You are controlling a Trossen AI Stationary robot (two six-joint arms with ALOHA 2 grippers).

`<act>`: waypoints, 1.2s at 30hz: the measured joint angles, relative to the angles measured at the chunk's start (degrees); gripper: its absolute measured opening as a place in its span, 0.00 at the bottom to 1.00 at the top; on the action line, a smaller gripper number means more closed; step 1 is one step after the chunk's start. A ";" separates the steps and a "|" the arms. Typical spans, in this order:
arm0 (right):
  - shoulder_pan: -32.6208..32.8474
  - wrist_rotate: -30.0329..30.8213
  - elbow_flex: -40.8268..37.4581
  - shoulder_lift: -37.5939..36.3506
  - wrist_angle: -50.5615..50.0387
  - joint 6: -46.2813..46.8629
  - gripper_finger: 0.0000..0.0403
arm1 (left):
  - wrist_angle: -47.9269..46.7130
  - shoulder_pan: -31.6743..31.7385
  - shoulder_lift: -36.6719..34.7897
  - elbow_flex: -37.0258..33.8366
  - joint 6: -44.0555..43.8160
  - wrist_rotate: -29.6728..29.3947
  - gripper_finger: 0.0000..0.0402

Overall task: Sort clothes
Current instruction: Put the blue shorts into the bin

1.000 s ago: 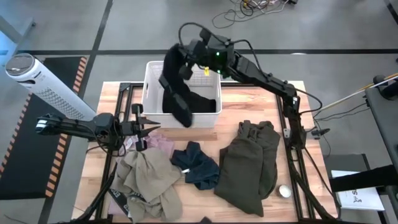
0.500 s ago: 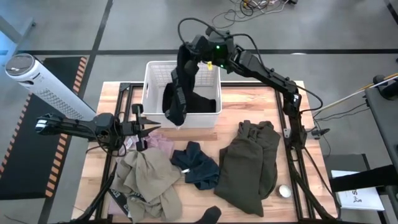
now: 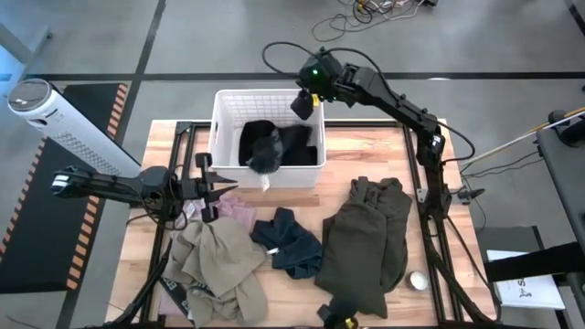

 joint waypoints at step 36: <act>28.06 -10.23 -34.52 -29.57 -9.20 -6.68 0.00 | -42.94 -8.88 35.80 34.00 -11.66 4.36 0.00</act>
